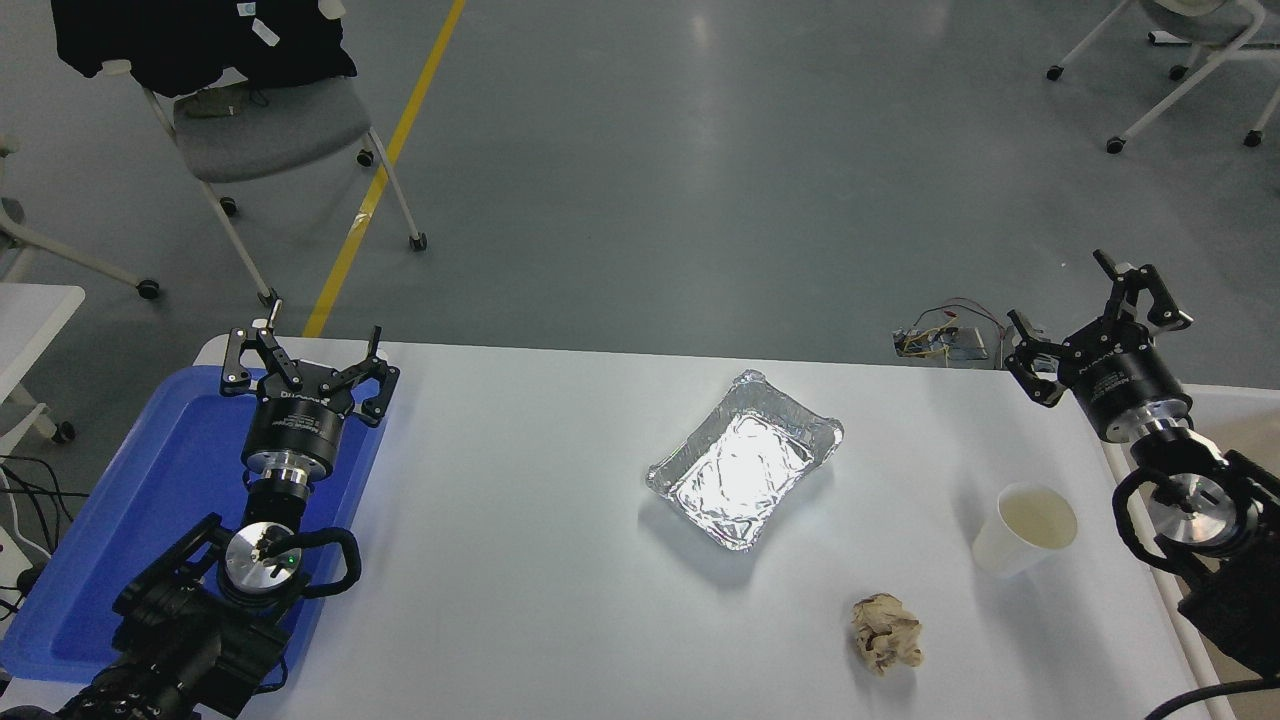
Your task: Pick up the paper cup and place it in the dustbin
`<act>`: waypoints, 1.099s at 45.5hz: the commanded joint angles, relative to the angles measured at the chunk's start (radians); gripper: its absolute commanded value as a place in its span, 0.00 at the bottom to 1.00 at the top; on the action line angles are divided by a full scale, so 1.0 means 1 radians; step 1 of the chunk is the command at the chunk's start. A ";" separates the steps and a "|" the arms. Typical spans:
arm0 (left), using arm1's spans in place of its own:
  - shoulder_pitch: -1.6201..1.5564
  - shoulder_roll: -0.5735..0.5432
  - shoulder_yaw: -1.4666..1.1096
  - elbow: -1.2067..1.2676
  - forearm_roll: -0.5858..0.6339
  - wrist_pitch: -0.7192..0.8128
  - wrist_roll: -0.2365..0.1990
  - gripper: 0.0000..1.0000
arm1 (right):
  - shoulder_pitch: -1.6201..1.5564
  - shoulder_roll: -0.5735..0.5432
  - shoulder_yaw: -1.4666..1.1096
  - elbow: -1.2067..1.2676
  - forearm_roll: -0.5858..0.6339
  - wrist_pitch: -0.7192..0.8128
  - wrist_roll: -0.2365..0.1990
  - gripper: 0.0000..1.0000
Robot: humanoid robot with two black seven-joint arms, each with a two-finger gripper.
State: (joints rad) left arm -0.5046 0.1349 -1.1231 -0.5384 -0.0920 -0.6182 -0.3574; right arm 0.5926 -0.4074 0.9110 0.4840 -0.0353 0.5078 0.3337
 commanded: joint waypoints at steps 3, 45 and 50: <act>-0.002 0.000 0.000 0.000 0.000 0.000 0.003 1.00 | -0.002 -0.002 0.002 -0.001 0.000 0.000 0.001 1.00; 0.000 0.000 0.000 0.000 0.000 0.000 0.002 1.00 | -0.004 -0.019 0.003 -0.002 0.012 0.011 -0.001 1.00; 0.000 0.000 0.000 0.000 0.000 0.000 0.002 1.00 | -0.002 -0.031 0.003 -0.002 0.014 0.011 -0.001 1.00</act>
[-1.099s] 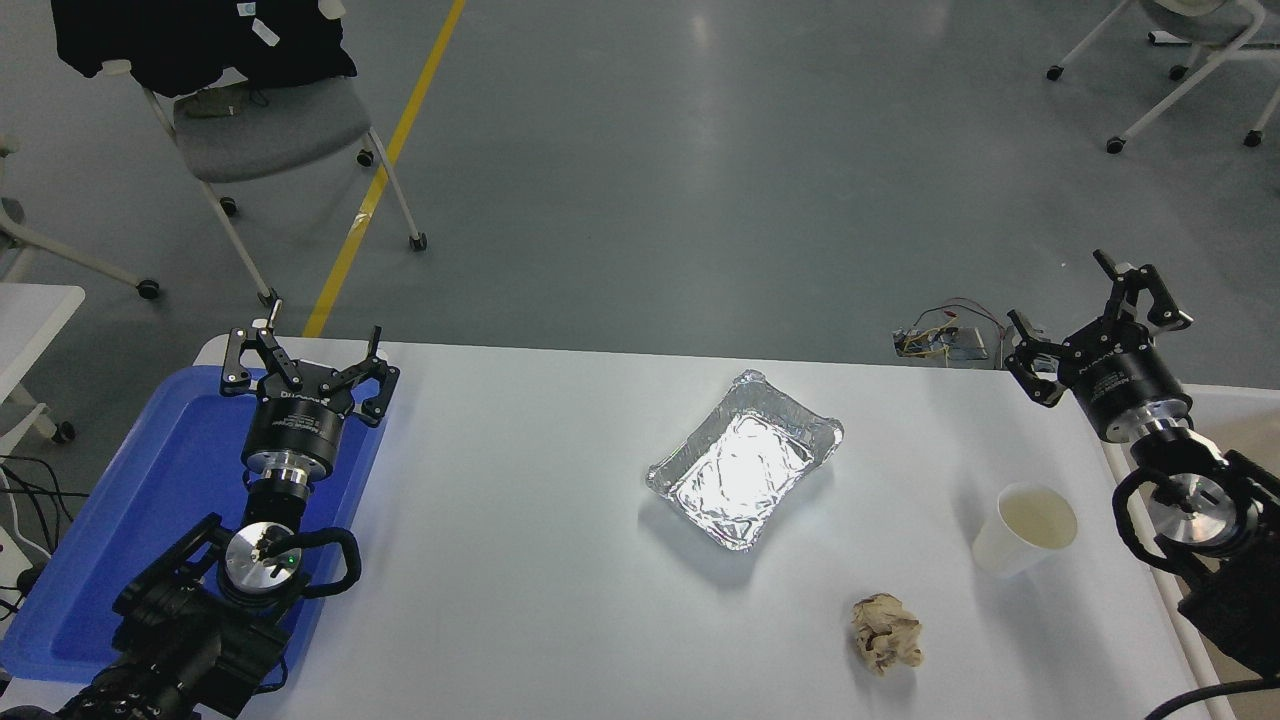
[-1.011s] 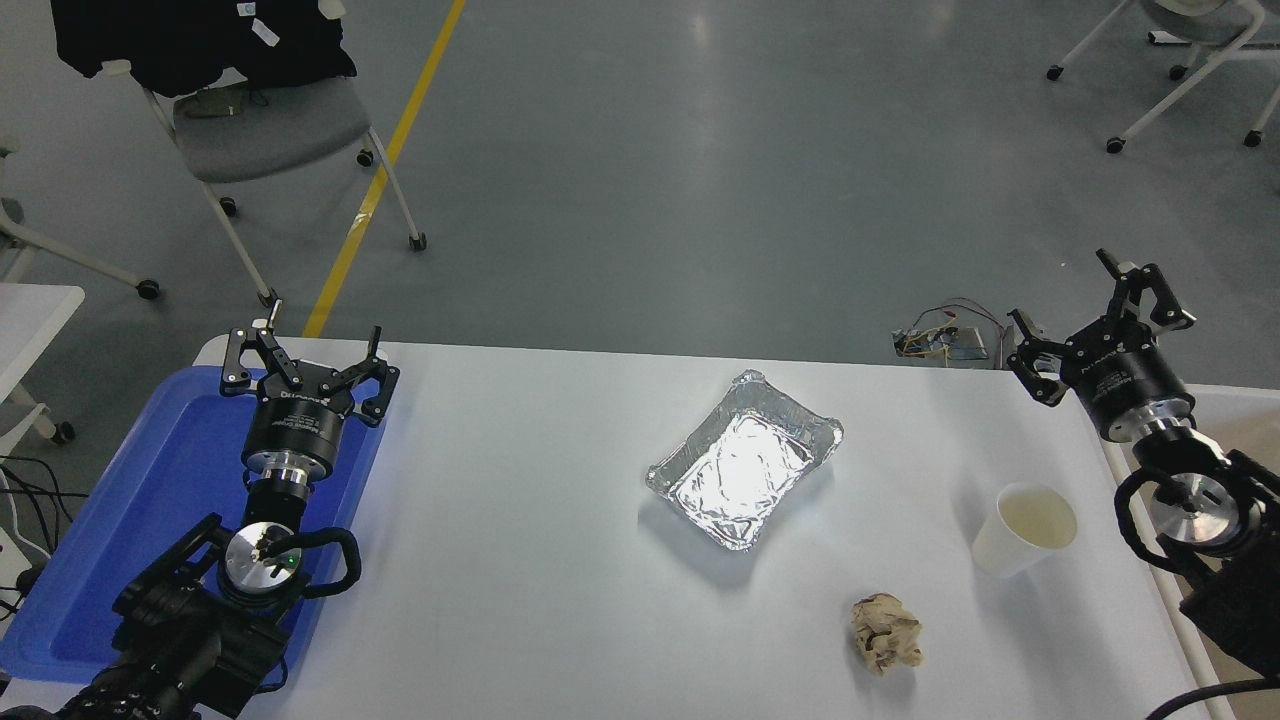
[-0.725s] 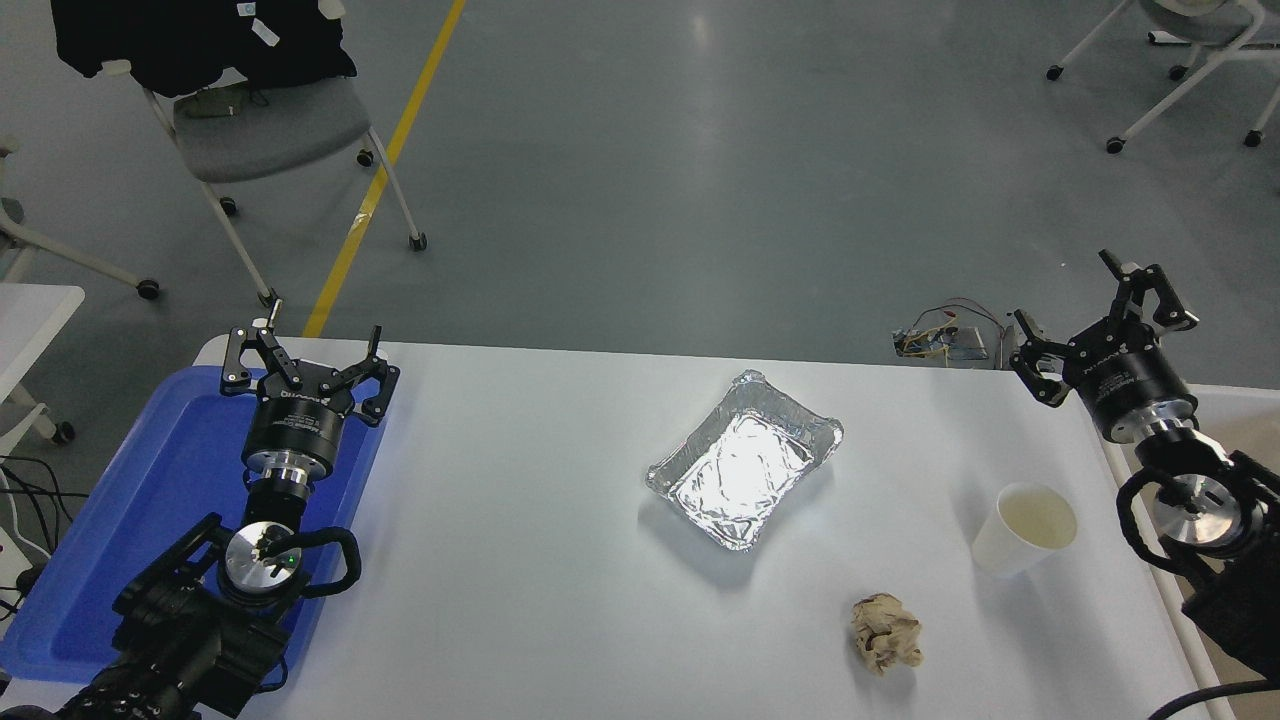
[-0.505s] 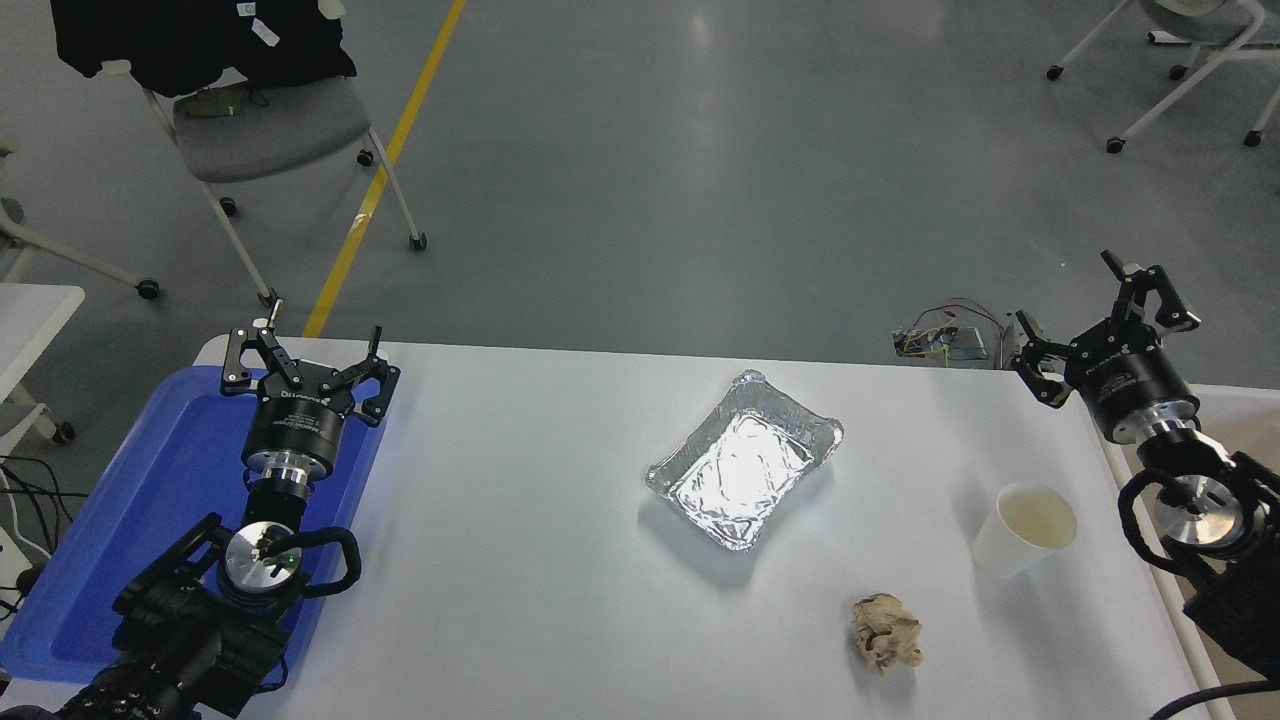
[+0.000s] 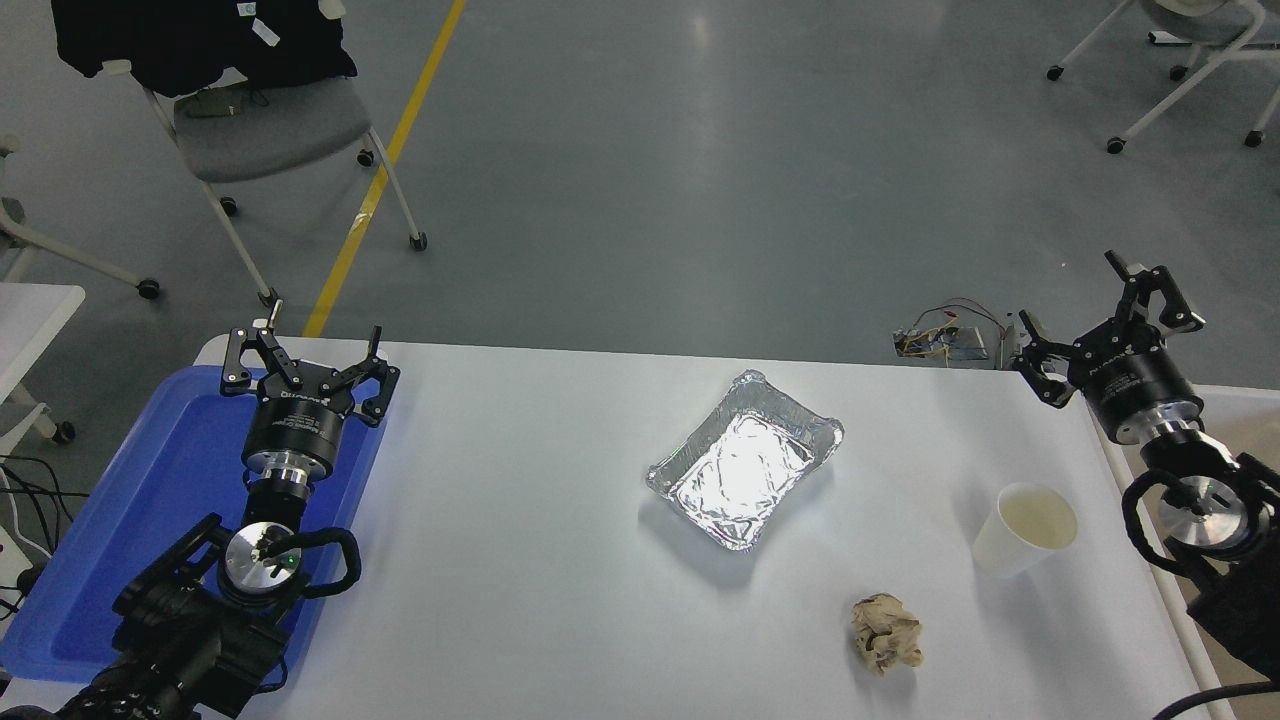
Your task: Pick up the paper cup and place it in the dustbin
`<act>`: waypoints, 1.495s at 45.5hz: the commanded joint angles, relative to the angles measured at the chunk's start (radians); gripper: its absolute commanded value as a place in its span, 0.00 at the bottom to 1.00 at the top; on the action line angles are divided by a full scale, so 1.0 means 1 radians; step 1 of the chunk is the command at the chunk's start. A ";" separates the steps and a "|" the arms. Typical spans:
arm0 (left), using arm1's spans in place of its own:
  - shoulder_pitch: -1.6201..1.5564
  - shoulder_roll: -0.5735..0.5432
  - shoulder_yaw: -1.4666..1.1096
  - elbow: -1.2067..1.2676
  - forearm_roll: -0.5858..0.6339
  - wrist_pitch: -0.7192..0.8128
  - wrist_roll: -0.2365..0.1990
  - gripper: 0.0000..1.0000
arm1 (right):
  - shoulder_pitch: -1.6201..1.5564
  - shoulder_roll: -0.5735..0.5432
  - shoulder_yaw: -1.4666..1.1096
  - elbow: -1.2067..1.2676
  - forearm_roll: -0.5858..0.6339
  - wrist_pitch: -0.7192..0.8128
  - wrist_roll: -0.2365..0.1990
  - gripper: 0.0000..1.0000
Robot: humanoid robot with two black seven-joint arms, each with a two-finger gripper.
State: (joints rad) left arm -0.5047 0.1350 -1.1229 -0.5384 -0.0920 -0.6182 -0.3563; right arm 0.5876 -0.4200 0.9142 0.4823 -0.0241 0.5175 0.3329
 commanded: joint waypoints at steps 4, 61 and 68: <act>0.000 0.000 0.000 0.000 0.000 0.000 0.000 1.00 | 0.001 -0.040 -0.001 -0.004 0.003 0.001 0.000 1.00; 0.000 0.000 0.000 0.000 0.000 0.000 0.000 1.00 | 0.374 -0.437 -0.698 0.054 -0.099 0.013 -0.011 1.00; 0.000 0.000 0.000 0.000 0.000 0.000 0.000 1.00 | 0.492 -0.480 -0.891 0.101 -0.158 0.013 -0.014 1.00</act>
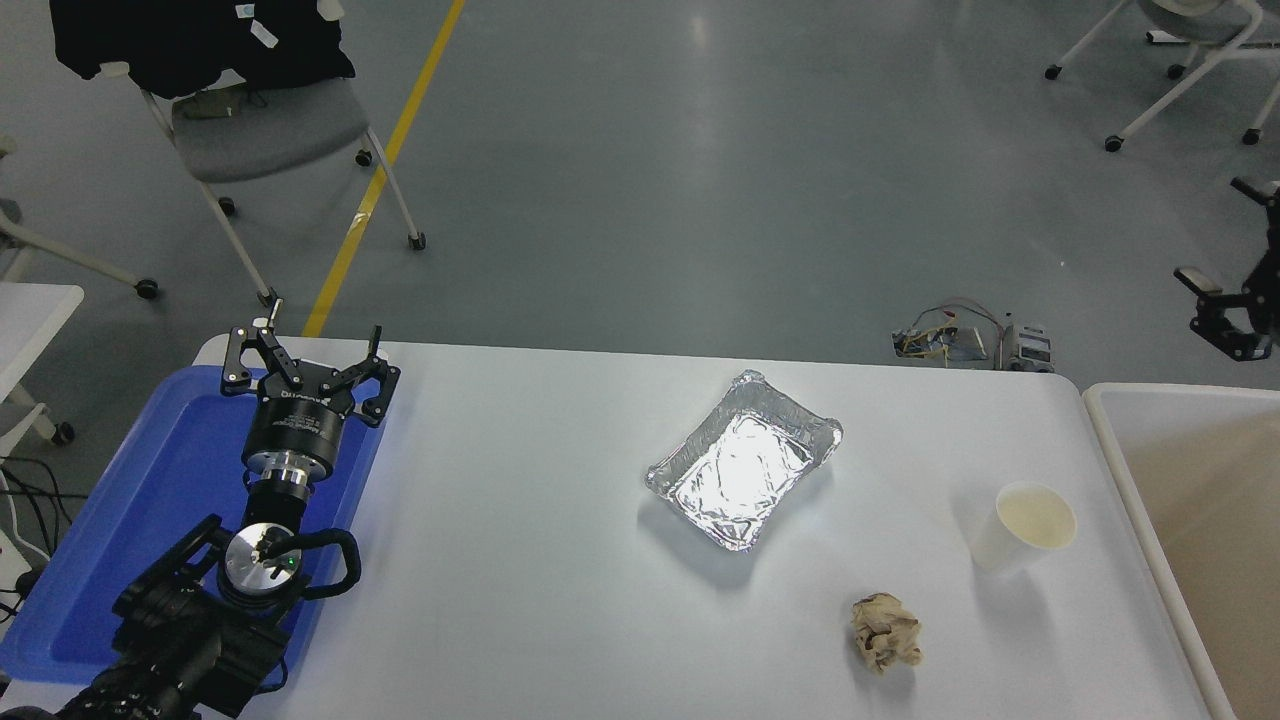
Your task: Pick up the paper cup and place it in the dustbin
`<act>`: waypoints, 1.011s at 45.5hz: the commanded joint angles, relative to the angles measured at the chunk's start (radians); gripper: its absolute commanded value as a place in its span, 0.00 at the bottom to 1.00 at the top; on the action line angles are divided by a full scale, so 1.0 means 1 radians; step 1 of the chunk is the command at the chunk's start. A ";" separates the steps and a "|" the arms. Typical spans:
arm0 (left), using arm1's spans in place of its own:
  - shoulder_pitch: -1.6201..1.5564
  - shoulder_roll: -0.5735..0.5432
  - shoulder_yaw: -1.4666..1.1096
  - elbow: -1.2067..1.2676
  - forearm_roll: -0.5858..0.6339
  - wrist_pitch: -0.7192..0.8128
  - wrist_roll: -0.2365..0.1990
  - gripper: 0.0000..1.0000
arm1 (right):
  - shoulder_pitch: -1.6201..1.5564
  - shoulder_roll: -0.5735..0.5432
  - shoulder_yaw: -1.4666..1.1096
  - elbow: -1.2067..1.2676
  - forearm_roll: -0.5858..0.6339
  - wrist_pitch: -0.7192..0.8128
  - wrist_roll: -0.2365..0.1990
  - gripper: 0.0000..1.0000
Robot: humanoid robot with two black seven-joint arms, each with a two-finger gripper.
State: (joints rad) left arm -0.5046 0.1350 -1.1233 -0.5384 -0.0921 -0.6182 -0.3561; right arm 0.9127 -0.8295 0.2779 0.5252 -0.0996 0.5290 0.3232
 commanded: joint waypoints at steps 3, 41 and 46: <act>0.000 0.000 0.000 0.000 0.000 0.000 0.000 1.00 | 0.236 -0.069 -0.357 0.065 -0.124 0.005 -0.006 1.00; 0.000 0.000 0.000 0.000 0.000 0.000 0.000 1.00 | 1.012 0.217 -1.473 0.277 -0.167 0.235 -0.159 1.00; 0.000 0.000 0.000 0.000 0.000 0.000 0.000 1.00 | 1.087 0.254 -1.549 0.383 -0.166 0.235 -0.159 1.00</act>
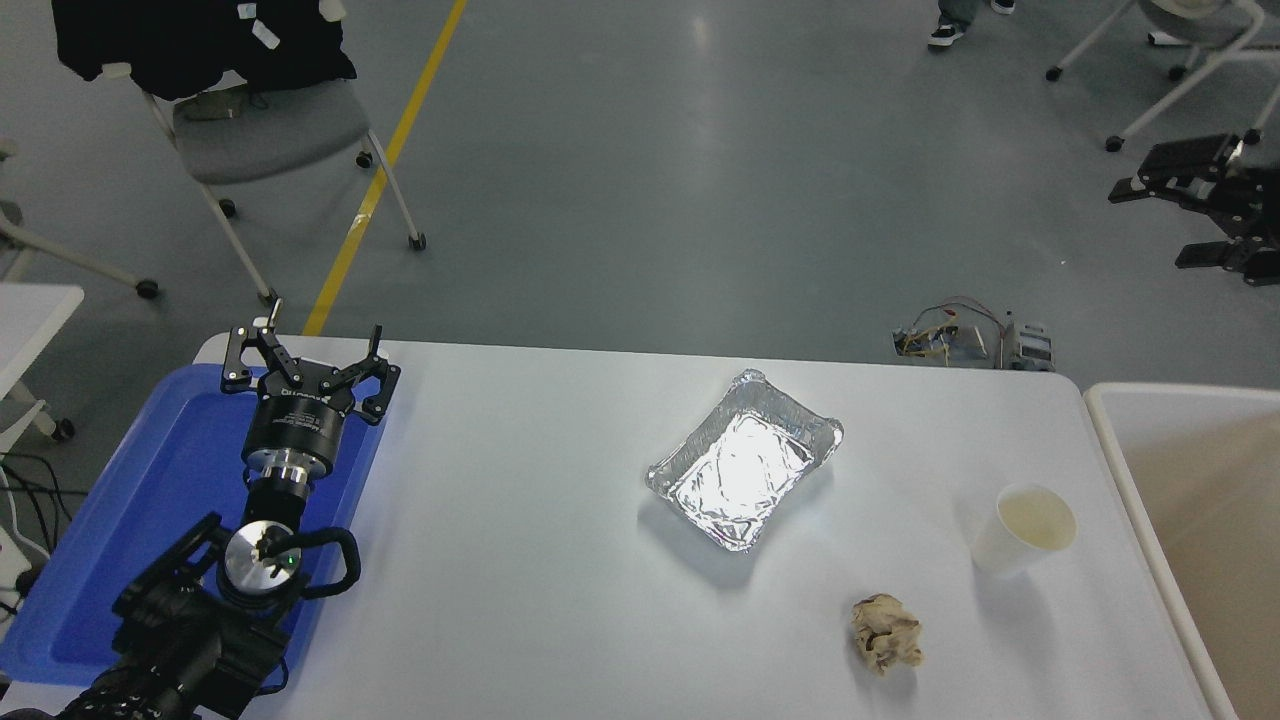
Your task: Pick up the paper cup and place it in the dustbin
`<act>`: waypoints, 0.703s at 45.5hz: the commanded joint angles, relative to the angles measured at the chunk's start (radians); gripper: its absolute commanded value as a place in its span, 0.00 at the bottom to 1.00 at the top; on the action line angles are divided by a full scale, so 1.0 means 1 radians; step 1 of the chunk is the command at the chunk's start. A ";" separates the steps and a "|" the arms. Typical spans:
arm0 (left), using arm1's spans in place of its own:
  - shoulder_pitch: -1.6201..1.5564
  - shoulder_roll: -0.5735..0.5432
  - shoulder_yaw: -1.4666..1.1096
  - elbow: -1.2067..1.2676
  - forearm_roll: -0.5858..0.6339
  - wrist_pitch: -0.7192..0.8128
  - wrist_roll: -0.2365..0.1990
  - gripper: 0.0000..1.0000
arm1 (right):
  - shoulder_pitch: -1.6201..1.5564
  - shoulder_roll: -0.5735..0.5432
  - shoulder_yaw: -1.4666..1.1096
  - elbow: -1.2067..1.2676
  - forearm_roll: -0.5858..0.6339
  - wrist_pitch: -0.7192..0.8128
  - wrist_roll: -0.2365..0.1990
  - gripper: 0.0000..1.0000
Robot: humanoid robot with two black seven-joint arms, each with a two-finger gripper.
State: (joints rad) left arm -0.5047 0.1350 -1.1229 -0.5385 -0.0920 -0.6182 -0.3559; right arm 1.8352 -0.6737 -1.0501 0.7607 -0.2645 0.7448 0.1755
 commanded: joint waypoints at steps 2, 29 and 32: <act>0.000 0.000 0.000 0.000 0.000 0.000 0.000 1.00 | 0.191 0.114 -0.240 0.189 -0.001 0.019 -0.011 1.00; 0.000 0.000 0.000 0.000 0.000 0.000 0.000 1.00 | 0.352 0.240 -0.317 0.485 -0.001 0.024 -0.010 1.00; 0.000 0.000 0.000 0.000 0.000 0.000 0.000 1.00 | 0.351 0.246 -0.317 0.486 -0.002 0.025 -0.010 1.00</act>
State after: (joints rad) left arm -0.5047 0.1350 -1.1229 -0.5384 -0.0920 -0.6182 -0.3558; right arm 2.1610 -0.4686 -1.3387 1.1970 -0.2660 0.7674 0.1660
